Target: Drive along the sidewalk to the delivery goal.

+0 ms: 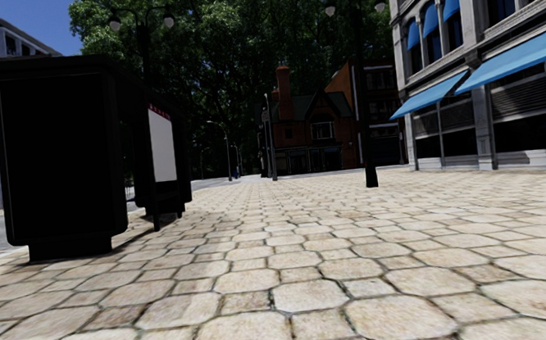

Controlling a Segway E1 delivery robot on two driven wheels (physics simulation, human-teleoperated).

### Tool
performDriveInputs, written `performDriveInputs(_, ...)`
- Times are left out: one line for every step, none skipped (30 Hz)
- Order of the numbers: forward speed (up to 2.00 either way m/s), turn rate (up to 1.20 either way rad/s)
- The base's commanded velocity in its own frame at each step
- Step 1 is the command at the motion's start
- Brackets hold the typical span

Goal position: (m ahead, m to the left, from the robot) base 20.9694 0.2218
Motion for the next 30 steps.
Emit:
performDriveInputs(2.0,0.0)
performDriveInputs(2.0,0.0)
performDriveInputs(2.0,0.0)
performDriveInputs(2.0,0.0)
performDriveInputs(2.0,0.0)
performDriveInputs(2.0,0.0)
performDriveInputs(2.0,0.0)
performDriveInputs(2.0,0.0)
performDriveInputs(2.0,0.0)
performDriveInputs(2.0,0.0)
performDriveInputs(2.0,0.0)
performDriveInputs(2.0,0.0)
performDriveInputs(2.0,0.0)
performDriveInputs(2.0,0.0)
performDriveInputs(2.0,0.0)
performDriveInputs(2.0,0.0)
performDriveInputs(2.0,0.0)
performDriveInputs(2.0,0.0)
performDriveInputs(2.0,0.0)
performDriveInputs(2.0,0.0)
performDriveInputs(2.0,0.0)
performDriveInputs(2.0,0.0)
performDriveInputs(2.0,0.0)
performDriveInputs(2.0,0.0)
performDriveInputs(2.0,0.0)
performDriveInputs(2.0,0.0)
performDriveInputs(2.0,0.0)
performDriveInputs(2.0,0.0)
performDriveInputs(2.0,0.0)
performDriveInputs(2.0,0.0)
